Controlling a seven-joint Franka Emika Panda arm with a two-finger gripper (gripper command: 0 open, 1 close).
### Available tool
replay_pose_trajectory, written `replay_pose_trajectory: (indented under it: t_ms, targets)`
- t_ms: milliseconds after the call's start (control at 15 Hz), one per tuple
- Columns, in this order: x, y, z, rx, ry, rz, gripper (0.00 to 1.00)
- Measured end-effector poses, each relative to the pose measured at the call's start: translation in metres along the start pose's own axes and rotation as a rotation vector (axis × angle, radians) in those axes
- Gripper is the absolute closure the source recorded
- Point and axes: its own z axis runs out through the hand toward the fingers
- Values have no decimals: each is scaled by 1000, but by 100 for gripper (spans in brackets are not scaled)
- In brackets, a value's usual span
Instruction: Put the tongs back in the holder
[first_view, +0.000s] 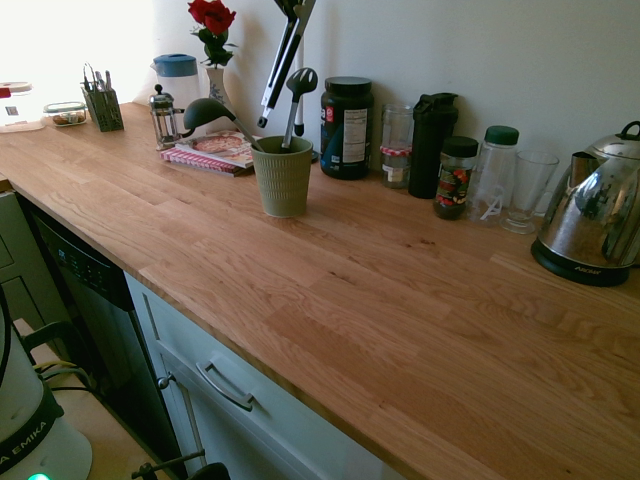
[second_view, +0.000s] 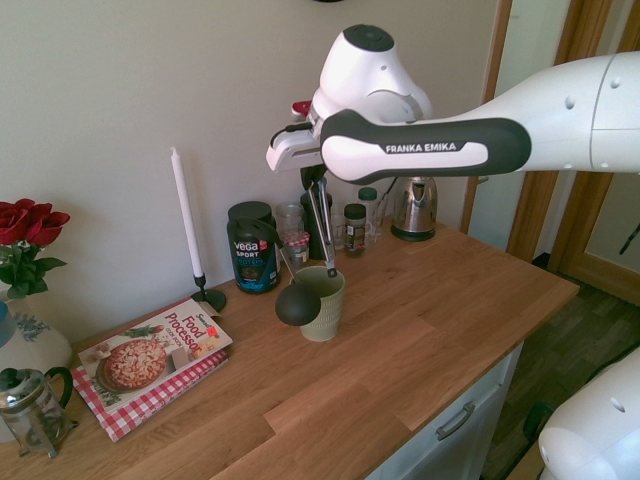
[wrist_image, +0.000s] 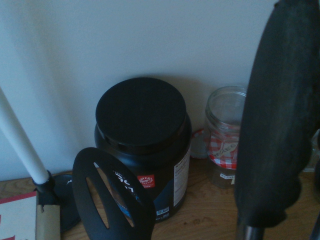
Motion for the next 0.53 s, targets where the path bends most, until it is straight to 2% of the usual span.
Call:
replay_pose_trajectory:
  t_ms: [200,533]
  targets:
    - [-11,-4,22,10,57,38,100]
    - [-35,7,72,-32,56,47,100]
